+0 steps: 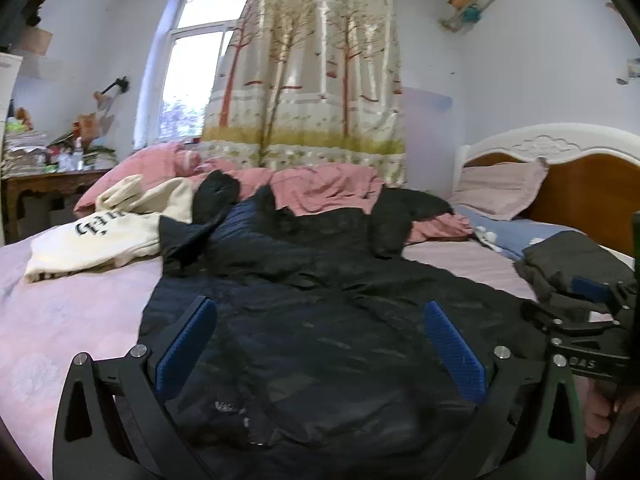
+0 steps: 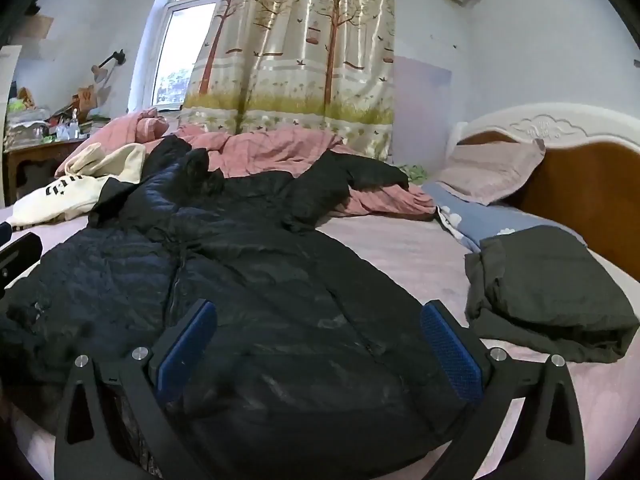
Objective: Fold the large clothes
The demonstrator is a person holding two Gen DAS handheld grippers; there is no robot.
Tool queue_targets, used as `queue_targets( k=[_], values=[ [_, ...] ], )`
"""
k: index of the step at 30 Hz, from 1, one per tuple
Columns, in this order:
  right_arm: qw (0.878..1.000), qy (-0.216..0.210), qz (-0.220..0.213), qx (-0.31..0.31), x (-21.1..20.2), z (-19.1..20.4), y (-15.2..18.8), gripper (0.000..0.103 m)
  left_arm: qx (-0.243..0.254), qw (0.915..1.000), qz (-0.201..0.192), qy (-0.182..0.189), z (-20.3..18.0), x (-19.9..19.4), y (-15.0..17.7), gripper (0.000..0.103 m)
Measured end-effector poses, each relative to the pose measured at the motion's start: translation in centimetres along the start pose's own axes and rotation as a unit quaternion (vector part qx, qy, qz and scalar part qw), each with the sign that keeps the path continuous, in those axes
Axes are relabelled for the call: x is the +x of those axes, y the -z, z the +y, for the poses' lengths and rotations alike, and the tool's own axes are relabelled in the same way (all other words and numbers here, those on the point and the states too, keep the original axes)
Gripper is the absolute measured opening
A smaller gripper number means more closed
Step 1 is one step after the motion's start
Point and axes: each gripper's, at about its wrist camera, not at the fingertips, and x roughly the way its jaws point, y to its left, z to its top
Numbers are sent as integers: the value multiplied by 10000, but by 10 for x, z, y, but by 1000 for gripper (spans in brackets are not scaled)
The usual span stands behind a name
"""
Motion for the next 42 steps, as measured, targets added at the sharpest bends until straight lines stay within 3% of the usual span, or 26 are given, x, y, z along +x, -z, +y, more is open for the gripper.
queue_targets(
  k=[4, 6, 8, 21, 42],
  values=[
    [10000, 8, -47, -19, 0, -1, 2, 103, 257, 9993, -179, -223, -12, -6, -2, 103],
    [10000, -7, -59, -22, 1, -3, 1, 103, 351, 9969, -155, -693, -17, -3, -1, 103],
    [10000, 6, -78, -56, 2, -3, 1, 103, 358, 9955, -60, -876, -17, 1, 0, 103],
    [9999, -30, -49, -113, 2, 3, 3, 103, 297, 9956, 128, -882, -9, 6, 6, 103],
    [9998, -93, -32, -163, 3, 2, 3, 103, 269, 9956, 102, -895, -4, 5, 5, 103]
  ],
)
